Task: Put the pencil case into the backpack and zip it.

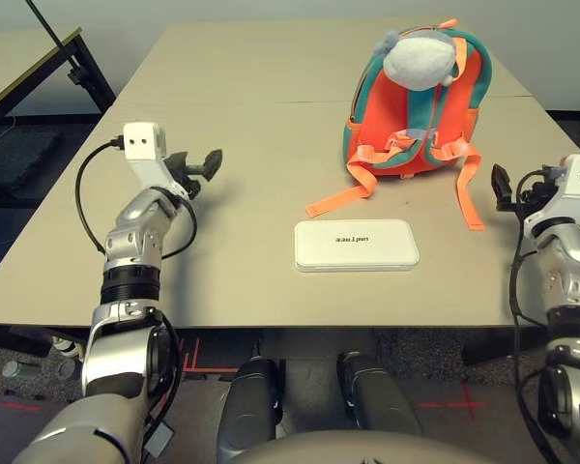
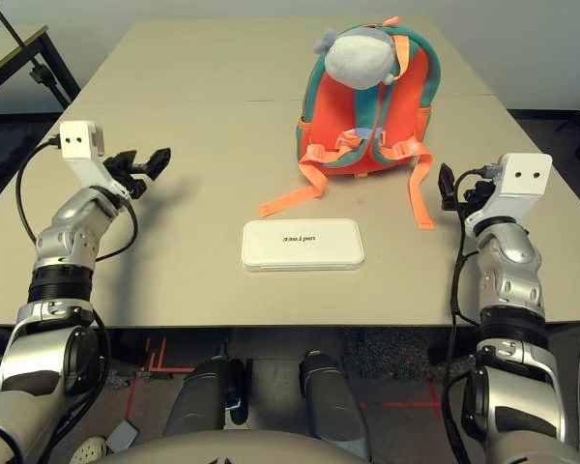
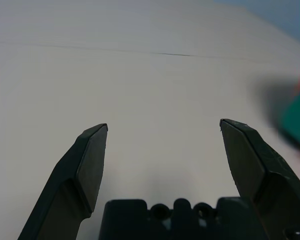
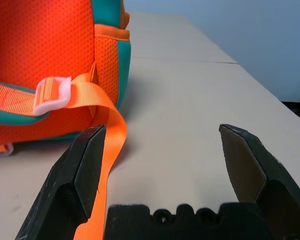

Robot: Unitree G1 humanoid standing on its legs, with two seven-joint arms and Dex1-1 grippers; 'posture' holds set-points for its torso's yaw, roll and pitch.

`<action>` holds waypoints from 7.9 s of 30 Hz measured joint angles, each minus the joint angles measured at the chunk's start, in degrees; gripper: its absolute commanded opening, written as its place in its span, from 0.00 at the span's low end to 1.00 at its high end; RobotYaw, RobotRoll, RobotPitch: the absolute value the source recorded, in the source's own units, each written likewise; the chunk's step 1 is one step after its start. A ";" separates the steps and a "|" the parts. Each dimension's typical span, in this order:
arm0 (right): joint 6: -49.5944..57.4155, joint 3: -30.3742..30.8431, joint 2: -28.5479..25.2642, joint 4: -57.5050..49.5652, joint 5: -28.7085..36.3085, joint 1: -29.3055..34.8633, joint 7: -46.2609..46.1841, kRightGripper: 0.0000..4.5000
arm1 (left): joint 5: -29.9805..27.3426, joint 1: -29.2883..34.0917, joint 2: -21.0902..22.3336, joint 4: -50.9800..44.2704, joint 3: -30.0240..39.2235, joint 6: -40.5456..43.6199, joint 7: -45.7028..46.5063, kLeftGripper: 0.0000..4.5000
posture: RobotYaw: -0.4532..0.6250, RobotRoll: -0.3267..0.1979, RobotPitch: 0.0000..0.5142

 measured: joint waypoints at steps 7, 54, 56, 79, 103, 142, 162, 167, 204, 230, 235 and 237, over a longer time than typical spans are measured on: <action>2.50 1.33 -0.31 -3.74 -0.77 1.70 1.51 1.00 | -3.29 0.47 1.37 -5.80 -1.06 9.58 -4.35 1.00 | 0.23 0.62 0.21; 5.80 5.98 -3.31 -14.46 -5.15 6.92 9.26 1.00 | -20.09 2.53 0.92 -7.16 -0.45 51.27 -9.10 1.00 | 0.17 0.62 0.17; 5.80 6.08 -3.32 -14.46 -5.20 6.90 9.42 1.00 | -20.21 2.59 0.82 -7.14 -0.42 52.77 -9.10 1.00 | 0.17 0.62 0.17; 9.77 15.00 -8.68 -23.20 -6.37 14.48 23.47 0.00 | -19.22 1.69 -3.51 -1.14 1.93 60.41 -7.01 1.00 | 0.15 0.62 0.17; 16.25 24.95 -3.35 -30.18 -8.45 15.04 26.92 0.00 | -19.04 2.46 -4.69 -3.19 2.01 61.60 -5.59 1.00 | 0.18 0.62 0.19; 14.11 28.05 -0.09 -28.59 -10.60 11.75 26.87 0.00 | -21.30 0.45 -5.53 -6.41 3.03 56.10 -6.58 0.29 | 0.20 0.62 0.20; 15.88 24.41 -1.46 -26.66 -10.51 10.17 21.53 1.00 | -25.35 -14.19 2.73 -5.32 16.37 44.32 -3.73 0.29 | 0.21 0.62 0.22; 27.00 15.97 -2.85 -32.00 -4.53 8.98 20.00 1.00 | -23.48 -14.19 5.36 -1.76 15.29 39.73 -3.70 0.29 | 0.20 0.62 0.21; 16.63 6.00 11.38 10.18 2.25 -27.21 3.93 0.71 | -21.64 -15.68 1.68 0.59 10.81 30.61 -0.43 0.29 | 0.25 0.62 0.16; 55.71 5.47 8.73 -60.33 21.16 1.37 0.36 0.07 | -21.20 -15.77 0.52 2.51 9.49 28.75 -0.91 0.29 | 0.16 0.62 0.17; 60.63 5.27 10.63 -67.39 26.35 4.64 -3.75 0.07 | -20.91 -16.03 0.44 4.48 8.29 28.07 -1.87 0.29 | 0.14 0.62 0.17; 60.71 5.64 11.04 -68.75 26.93 7.81 -4.17 0.07 | -20.72 -16.57 0.42 5.72 8.07 27.57 -2.43 0.29 | 0.14 0.62 0.16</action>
